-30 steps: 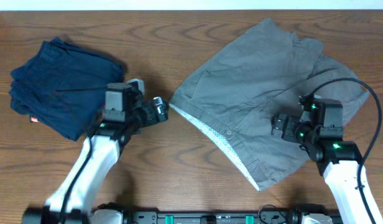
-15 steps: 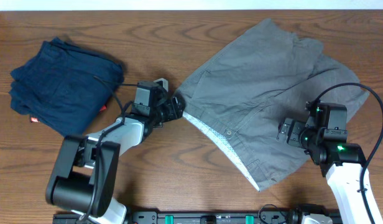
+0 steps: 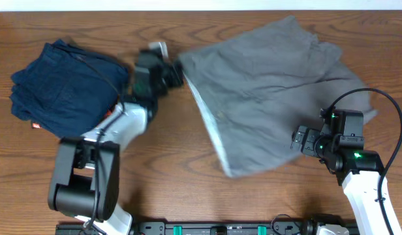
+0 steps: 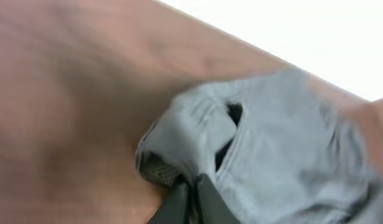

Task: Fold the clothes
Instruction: 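Grasp the left waistband corner of the shorts with the left gripper, then pull the shorts with both grippers to spread them flat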

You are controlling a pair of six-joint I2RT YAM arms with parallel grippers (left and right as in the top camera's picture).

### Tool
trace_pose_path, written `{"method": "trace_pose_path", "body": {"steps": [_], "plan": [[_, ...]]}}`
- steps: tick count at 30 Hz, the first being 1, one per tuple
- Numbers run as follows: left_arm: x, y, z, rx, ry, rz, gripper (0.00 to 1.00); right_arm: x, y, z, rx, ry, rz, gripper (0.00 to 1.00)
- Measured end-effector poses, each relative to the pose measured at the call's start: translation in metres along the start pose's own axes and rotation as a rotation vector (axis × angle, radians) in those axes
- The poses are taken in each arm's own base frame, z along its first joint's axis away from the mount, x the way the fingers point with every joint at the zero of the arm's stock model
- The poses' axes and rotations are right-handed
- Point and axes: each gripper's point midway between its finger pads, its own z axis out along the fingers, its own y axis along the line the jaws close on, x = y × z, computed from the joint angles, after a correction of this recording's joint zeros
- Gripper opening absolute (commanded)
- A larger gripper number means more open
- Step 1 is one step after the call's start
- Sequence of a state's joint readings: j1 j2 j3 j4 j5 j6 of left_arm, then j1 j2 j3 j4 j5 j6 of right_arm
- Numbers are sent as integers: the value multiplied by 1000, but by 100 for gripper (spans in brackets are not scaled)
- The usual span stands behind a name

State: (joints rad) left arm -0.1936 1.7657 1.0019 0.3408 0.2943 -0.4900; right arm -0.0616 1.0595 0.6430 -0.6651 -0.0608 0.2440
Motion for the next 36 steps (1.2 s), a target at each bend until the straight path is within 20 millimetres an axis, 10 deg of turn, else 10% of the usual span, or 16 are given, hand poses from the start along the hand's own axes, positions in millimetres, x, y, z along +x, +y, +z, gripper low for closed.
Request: {"method": "trace_pose_path", "body": {"steps": [3,6,14,26,36], "plan": [[-46,8,-8,-51,-35,-32,99,-1,-4,0,23,-5,3,99],[-38,25,-18,-113,64,-86,98,-3,-9,0,55,-15,11,99],[106,41,-72,-285,661,-277,98,-8,-37,-3,169,-45,105,99],[205,-17,-123,-402,1013,-301,98,-3,-100,-4,300,-28,351,99],[278,-61,-137,-526,1049,-372,99,5,-105,7,310,27,375,99]]}}
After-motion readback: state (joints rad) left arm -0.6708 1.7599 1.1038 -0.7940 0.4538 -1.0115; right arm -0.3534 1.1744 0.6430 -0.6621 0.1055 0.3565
